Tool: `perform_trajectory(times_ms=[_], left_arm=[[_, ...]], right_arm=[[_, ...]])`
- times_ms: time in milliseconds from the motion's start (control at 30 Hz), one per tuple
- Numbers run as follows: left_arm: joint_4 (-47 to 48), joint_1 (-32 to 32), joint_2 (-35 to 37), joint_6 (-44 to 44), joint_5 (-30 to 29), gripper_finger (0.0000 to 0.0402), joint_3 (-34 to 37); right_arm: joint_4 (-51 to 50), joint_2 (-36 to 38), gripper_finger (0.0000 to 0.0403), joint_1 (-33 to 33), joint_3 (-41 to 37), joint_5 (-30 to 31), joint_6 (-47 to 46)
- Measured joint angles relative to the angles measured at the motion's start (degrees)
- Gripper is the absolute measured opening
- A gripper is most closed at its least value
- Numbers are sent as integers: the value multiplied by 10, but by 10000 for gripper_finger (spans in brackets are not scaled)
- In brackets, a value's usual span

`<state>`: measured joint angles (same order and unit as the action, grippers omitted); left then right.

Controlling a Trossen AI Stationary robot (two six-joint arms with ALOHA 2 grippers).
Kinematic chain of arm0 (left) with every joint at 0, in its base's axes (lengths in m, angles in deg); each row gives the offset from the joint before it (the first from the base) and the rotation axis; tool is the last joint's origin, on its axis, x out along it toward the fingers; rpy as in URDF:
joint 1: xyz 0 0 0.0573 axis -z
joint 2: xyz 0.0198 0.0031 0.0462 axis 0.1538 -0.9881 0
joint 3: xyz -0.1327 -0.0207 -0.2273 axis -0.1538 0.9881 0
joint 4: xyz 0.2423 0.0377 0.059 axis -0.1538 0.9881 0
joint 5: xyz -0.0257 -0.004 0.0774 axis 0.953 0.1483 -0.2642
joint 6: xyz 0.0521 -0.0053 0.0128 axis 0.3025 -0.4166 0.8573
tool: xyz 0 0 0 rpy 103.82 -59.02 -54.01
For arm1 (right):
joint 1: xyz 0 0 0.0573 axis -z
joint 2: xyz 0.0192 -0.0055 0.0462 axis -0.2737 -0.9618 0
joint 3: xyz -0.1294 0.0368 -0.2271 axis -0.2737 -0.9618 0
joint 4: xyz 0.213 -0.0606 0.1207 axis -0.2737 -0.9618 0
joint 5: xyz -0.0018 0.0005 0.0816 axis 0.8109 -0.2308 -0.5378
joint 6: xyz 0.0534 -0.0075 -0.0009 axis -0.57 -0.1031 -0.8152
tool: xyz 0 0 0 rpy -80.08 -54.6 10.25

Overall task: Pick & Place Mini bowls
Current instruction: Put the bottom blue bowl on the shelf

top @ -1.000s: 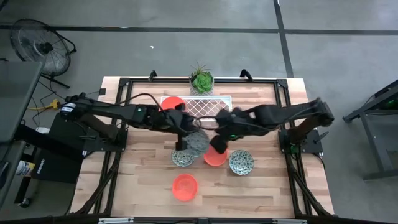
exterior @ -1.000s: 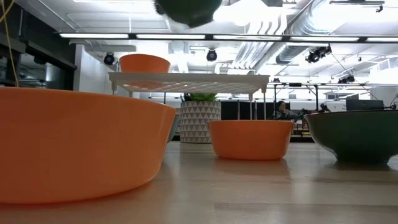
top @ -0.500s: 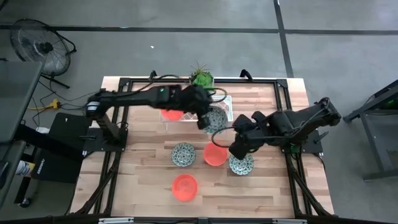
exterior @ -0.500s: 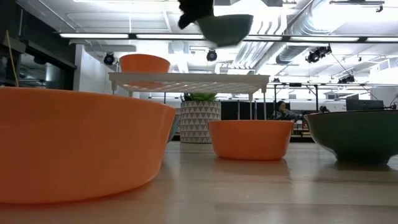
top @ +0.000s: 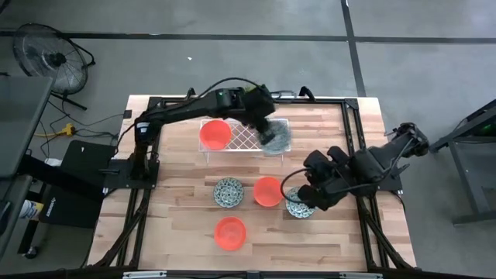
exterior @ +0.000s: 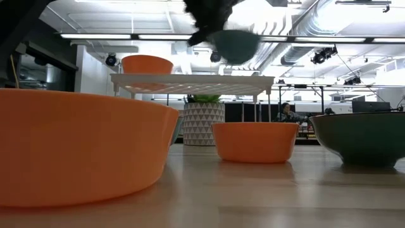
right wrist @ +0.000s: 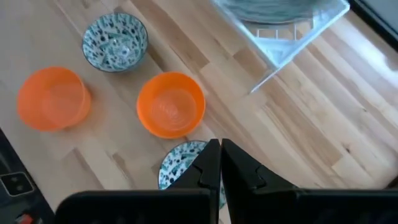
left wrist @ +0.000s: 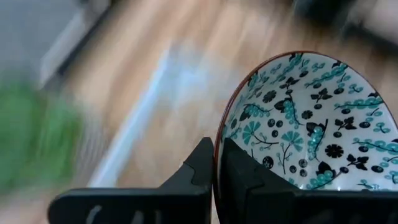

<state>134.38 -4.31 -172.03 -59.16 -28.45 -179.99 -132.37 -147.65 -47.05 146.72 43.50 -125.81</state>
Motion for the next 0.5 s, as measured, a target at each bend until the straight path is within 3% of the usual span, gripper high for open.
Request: perform_trajectory(times_ms=[100,500], left_arm=[[-31,-9,1,-21,6,5,-2],[5,-49,3,-37,7,5,-1]], right_arm=[[-2,0,3,-16,0,8,-4],[-3,0,4,-47,0,30,-10]])
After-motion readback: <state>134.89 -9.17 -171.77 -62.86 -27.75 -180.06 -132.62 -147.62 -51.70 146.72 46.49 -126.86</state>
